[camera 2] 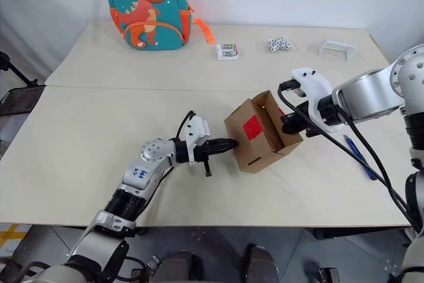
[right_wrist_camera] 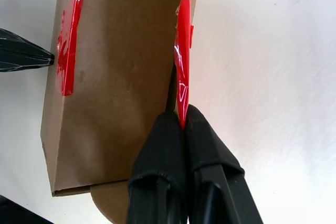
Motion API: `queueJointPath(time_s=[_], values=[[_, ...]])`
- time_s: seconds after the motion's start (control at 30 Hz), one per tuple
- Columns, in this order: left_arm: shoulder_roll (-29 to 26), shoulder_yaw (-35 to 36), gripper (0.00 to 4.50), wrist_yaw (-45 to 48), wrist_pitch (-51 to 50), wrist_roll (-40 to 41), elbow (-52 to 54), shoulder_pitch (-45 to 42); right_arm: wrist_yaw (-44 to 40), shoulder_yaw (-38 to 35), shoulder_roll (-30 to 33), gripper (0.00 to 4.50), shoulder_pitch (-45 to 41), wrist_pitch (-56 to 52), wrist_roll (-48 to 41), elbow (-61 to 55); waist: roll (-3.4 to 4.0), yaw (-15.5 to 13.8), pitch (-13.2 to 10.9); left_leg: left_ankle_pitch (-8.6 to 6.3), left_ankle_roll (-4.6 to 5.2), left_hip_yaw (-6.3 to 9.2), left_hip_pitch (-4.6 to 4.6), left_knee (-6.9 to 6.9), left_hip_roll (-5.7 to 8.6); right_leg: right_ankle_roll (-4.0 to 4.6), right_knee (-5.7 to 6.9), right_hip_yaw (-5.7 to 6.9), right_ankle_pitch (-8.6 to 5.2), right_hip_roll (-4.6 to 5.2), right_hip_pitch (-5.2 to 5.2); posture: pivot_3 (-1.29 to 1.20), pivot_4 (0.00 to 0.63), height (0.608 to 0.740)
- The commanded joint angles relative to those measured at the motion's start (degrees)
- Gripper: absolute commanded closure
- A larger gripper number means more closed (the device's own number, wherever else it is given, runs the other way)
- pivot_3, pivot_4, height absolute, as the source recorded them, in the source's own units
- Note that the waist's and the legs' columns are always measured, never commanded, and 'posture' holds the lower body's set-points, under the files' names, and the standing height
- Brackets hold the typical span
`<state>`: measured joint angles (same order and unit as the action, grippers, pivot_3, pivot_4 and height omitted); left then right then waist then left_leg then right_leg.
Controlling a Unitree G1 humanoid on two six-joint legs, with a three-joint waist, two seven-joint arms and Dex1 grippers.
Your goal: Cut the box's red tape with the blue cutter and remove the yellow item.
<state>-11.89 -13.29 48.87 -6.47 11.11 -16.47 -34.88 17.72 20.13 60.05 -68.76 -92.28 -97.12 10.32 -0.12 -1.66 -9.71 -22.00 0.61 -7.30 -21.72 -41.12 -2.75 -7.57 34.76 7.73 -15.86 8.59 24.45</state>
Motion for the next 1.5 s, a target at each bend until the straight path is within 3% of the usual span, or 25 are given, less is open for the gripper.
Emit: queueJointPath(time_s=[0.03, 0.3, 1.07, 1.4, 1.5], values=[[0.52, -2.23, 4.5, 0.0, -0.47, -2.63, -2.93, 1.15, 2.67, -0.9, 0.52, 4.46, -1.33, 0.62, -5.35, -3.18, 0.0, 0.0, 0.0, 0.0, 0.0, 0.01, 0.0, 0.0, 0.0, 0.0, 0.0, 0.0, 0.0, 0.0, 0.0, 0.0, 0.15, 0.74], [0.24, -2.38, 4.5, -0.22, -0.13, -3.26, -3.33, 1.65, 8.7, 2.86, 3.63, 4.46, 1.96, 7.48, -15.88, -10.13, -0.02, -0.04, 0.01, -0.02, 0.04, 0.06, -0.04, -0.05, 0.0, 0.0, -0.03, 0.03, 0.0, 0.01, -0.01, 0.0, 0.15, 0.74], [-4.56, 1.03, 4.5, 1.48, -5.2, -3.39, 4.89, 2.99, 14.57, 3.27, 2.78, 4.46, 5.99, 15.45, -15.88, -17.82, -0.06, 1.27, 0.04, -0.04, 0.07, 0.01, -0.02, -0.02, -0.1, 0.08, 0.01, 0.0, 0.06, -0.02, 0.09, 0.0, 0.15, 0.74], [-4.23, 1.41, 4.5, 1.67, -7.21, -2.52, 6.42, 3.7, 15.71, 4.06, 2.34, 4.46, 4.63, 16.45, -15.88, -21.51, -0.04, 1.63, 0.02, -0.04, 0.07, -0.04, -0.14, 0.04, -0.1, 0.08, -0.05, 0.04, 0.06, -0.03, 0.19, 0.0, 0.15, 0.74], [-9.09, 3.48, 4.5, 6.91, -10.29, 0.81, 11.4, 4.93, 17.03, 4.37, 2.96, 4.46, 5.0, 16.66, -15.88, -21.89, -0.05, 1.73, 0.02, -0.03, 0.06, -0.04, -0.35, 0.02, -0.1, 0.08, -0.02, 0.04, 0.06, -0.03, 0.44, 0.0, 0.15, 0.74]])
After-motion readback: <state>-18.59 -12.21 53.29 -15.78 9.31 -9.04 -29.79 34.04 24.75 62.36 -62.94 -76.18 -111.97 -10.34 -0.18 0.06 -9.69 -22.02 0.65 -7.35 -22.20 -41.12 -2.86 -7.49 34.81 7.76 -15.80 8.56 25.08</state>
